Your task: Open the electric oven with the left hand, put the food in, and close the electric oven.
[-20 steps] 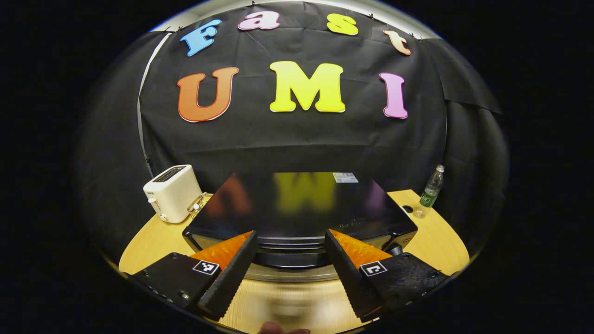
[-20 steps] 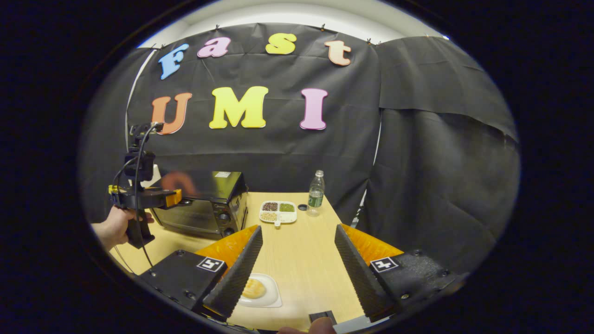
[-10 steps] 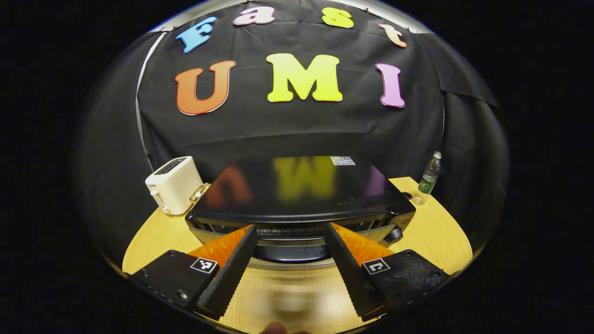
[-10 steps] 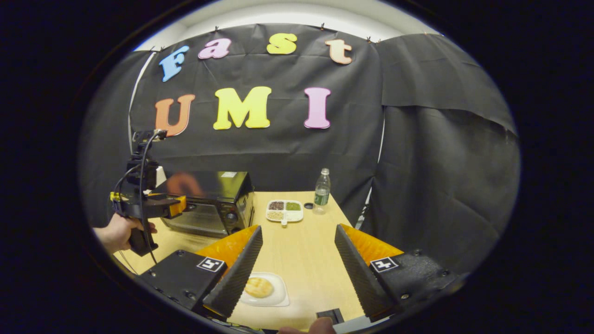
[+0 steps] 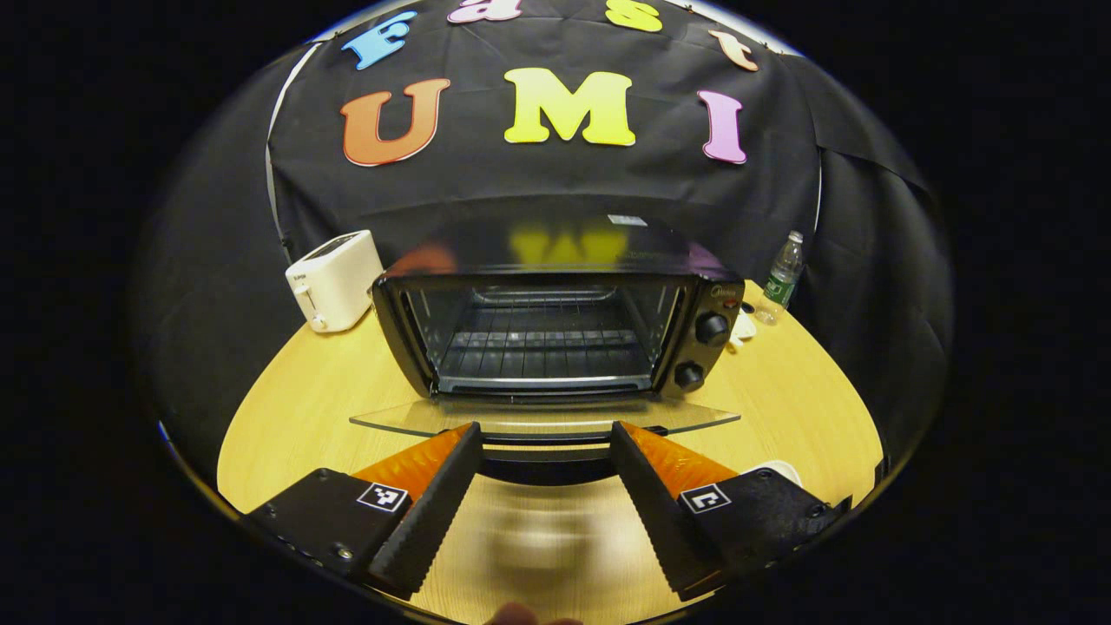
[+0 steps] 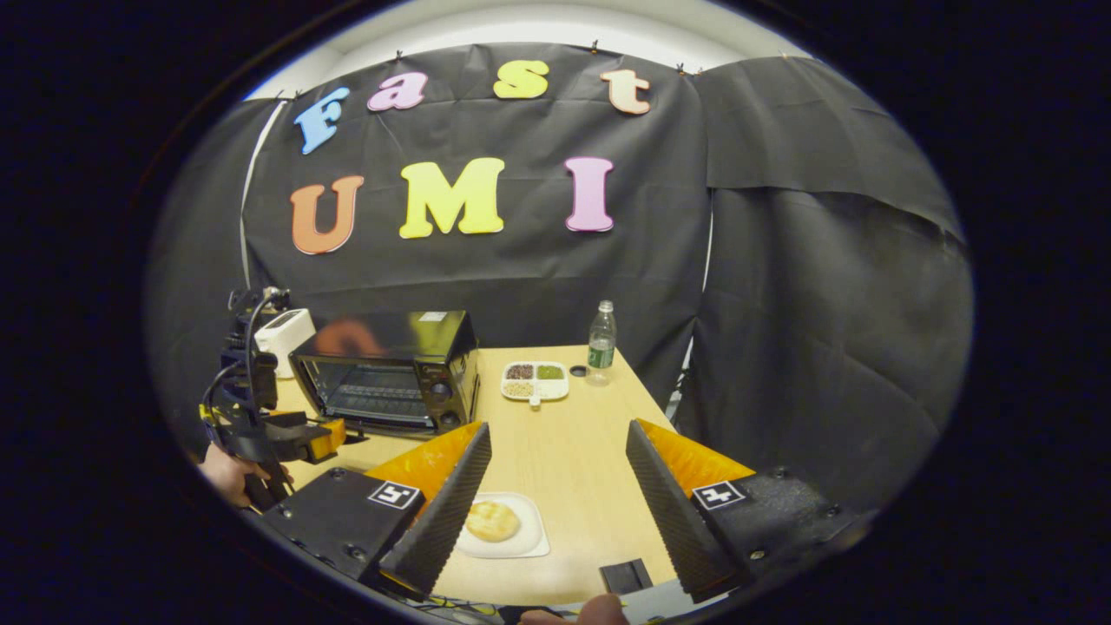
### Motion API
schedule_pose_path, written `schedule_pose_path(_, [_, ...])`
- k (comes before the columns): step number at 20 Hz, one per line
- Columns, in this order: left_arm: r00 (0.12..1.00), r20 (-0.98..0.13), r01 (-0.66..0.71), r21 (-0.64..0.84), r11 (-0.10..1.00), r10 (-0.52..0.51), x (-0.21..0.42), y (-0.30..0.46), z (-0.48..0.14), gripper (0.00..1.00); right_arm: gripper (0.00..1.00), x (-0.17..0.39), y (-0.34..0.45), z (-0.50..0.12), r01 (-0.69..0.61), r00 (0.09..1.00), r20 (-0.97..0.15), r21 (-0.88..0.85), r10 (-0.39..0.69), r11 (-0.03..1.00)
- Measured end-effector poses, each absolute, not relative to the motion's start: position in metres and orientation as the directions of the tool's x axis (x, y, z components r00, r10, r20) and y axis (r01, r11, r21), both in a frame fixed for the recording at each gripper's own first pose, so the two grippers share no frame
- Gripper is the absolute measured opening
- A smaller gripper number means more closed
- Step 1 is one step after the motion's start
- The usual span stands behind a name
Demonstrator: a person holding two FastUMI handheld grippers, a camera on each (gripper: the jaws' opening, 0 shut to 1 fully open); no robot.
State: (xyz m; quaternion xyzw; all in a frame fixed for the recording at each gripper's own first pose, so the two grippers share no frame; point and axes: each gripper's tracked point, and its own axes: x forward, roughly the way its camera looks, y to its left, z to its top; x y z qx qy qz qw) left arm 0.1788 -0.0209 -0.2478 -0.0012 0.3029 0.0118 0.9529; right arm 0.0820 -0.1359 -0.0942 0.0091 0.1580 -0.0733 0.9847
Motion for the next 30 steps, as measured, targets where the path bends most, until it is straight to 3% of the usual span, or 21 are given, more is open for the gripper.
schedule_pose_path(4, [0.76,-0.65,-0.048,-0.027,0.998,0.019,0.152,-0.02,-0.289,0.98,0.99,0.067,-0.139,-0.1,0.154,0.934,-0.324,-0.02,-0.152,0.988])
schedule_pose_path(5, [0.754,-0.657,-0.056,-0.042,0.998,0.015,0.149,-0.019,-0.298,0.87,0.99,0.063,-0.141,-0.102,0.156,0.932,-0.328,-0.024,-0.155,0.987])
schedule_pose_path(6, [0.737,-0.676,-0.065,-0.056,0.996,0.01,0.145,-0.019,-0.308,0.87,0.99,0.06,-0.143,-0.105,0.158,0.929,-0.334,-0.029,-0.158,0.987])
schedule_pose_path(7, [0.722,-0.692,-0.069,-0.061,0.996,0.007,0.143,-0.018,-0.318,0.94,0.99,0.057,-0.144,-0.108,0.16,0.926,-0.342,-0.033,-0.162,0.987])
schedule_pose_path(13, [0.67,-0.742,-0.058,-0.036,0.998,0.012,0.13,-0.018,-0.346,0.96,0.99,0.043,-0.153,-0.129,0.17,0.906,-0.389,-0.026,-0.167,0.985])
schedule_pose_path(23, [0.769,-0.639,-0.082,-0.055,0.995,0.028,0.116,0.005,-0.275,0.94,0.99,0.059,-0.127,-0.171,0.097,0.891,-0.449,0.031,-0.072,0.995])
schedule_pose_path(30, [0.881,-0.47,-0.091,-0.039,0.995,0.063,0.085,0.028,-0.174,0.93,0.99,0.077,-0.094,-0.227,0.0,0.858,-0.514,0.042,0.021,0.999])
